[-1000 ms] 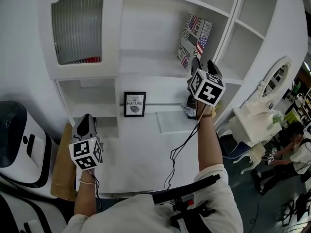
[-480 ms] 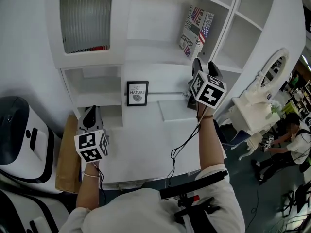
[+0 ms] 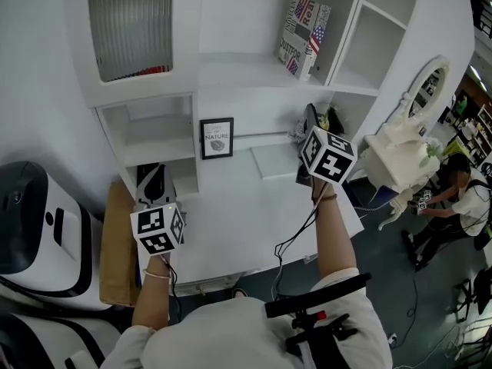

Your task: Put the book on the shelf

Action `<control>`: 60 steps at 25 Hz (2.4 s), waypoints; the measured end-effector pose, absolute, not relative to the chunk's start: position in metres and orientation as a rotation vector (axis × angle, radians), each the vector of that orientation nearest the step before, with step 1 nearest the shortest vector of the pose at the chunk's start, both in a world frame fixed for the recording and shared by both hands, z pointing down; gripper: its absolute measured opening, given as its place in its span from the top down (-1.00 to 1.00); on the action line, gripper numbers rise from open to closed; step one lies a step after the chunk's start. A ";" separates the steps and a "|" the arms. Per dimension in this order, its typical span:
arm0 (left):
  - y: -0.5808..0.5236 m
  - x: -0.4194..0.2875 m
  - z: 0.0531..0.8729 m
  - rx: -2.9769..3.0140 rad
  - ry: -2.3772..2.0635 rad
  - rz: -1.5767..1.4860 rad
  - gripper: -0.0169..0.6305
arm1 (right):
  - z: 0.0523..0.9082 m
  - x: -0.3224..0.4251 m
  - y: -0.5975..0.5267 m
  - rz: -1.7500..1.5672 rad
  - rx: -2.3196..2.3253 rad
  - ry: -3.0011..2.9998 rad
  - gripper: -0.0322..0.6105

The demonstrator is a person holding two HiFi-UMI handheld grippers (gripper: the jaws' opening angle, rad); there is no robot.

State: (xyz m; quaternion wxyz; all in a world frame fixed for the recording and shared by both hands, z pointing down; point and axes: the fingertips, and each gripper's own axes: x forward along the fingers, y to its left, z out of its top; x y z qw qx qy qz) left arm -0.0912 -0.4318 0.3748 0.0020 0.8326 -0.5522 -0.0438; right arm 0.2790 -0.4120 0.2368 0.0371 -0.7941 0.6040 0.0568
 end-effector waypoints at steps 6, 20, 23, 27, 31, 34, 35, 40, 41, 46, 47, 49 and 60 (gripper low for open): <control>-0.425 -0.073 0.391 2.661 -1.652 -0.098 0.92 | 0.274 0.274 -0.392 0.100 -2.456 1.849 0.19; -0.413 -0.042 0.392 2.704 -1.561 -0.131 0.92 | 0.350 0.273 -0.342 -0.043 -2.513 1.814 0.82; -0.412 -0.037 0.392 2.695 -1.567 -0.137 0.92 | 0.353 0.273 -0.335 -0.018 -2.507 1.827 0.82; -0.411 -0.031 0.392 2.672 -1.594 -0.152 0.92 | 0.349 0.283 -0.326 0.191 -2.617 1.812 0.82; -0.410 -0.016 0.395 2.643 -1.620 -0.144 0.92 | 0.357 0.302 -0.318 0.209 -2.640 1.839 0.83; -0.409 0.004 0.391 2.646 -1.628 -0.135 0.92 | 0.368 0.323 -0.315 0.138 -2.639 1.854 0.83; -0.409 0.010 0.389 2.648 -1.628 -0.138 0.92 | 0.369 0.329 -0.315 0.119 -2.631 1.860 0.83; -0.406 0.029 0.385 2.631 -1.664 -0.142 0.92 | 0.370 0.348 -0.316 0.072 -2.554 1.887 0.83; -0.405 0.031 0.385 2.622 -1.665 -0.139 0.92 | 0.371 0.347 -0.317 0.060 -2.532 1.902 0.83; -0.405 0.044 0.383 2.634 -1.675 -0.135 0.92 | 0.379 0.343 -0.322 0.032 -2.477 1.958 0.83; -0.404 0.046 0.381 2.637 -1.676 -0.135 0.92 | 0.381 0.342 -0.322 0.031 -2.476 1.970 0.83; -0.403 0.050 0.379 2.644 -1.672 -0.132 0.92 | 0.383 0.343 -0.321 0.024 -2.475 1.984 0.83; -0.401 0.075 0.385 2.673 -1.611 -0.113 0.92 | 0.391 0.354 -0.310 0.002 -2.486 1.972 0.83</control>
